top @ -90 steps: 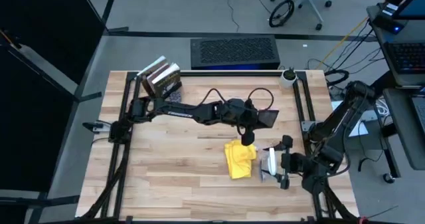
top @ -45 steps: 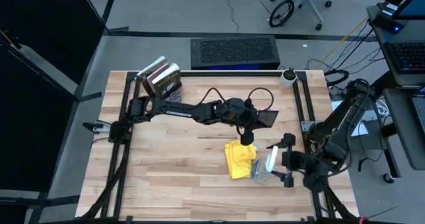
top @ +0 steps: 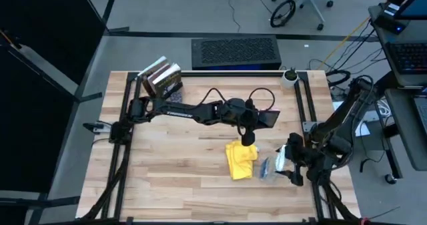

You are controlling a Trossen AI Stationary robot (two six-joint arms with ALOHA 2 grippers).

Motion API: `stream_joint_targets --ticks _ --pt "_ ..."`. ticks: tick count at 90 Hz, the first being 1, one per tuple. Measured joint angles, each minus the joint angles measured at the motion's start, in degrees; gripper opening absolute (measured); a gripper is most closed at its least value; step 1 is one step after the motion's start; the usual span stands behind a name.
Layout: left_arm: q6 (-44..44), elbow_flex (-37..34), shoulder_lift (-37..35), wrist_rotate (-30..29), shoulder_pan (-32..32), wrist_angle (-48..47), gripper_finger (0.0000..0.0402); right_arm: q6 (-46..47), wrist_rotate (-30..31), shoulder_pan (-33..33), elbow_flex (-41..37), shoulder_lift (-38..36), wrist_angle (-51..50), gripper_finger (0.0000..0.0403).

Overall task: Apply microfiber cloth
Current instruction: Spray the front of the pink cellphone using the spray bottle

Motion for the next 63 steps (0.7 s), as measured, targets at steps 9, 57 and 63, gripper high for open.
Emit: stream_joint_targets --ticks 9,57,63 --pt "0.00 0.00 0.00 -0.14 0.00 0.00 0.0013 2.54 -0.60 -0.03 0.00 -1.46 -1.98 0.0381" --pt "1.02 0.00 -0.08 -0.16 0.00 0.00 0.0013 10.10 -12.96 -0.04 0.70 -6.54 -8.64 0.0381" --pt "0.99 0.00 -0.09 -0.16 0.00 0.00 0.0013 12.87 -15.71 -0.04 2.15 -6.66 -9.48 0.0381"
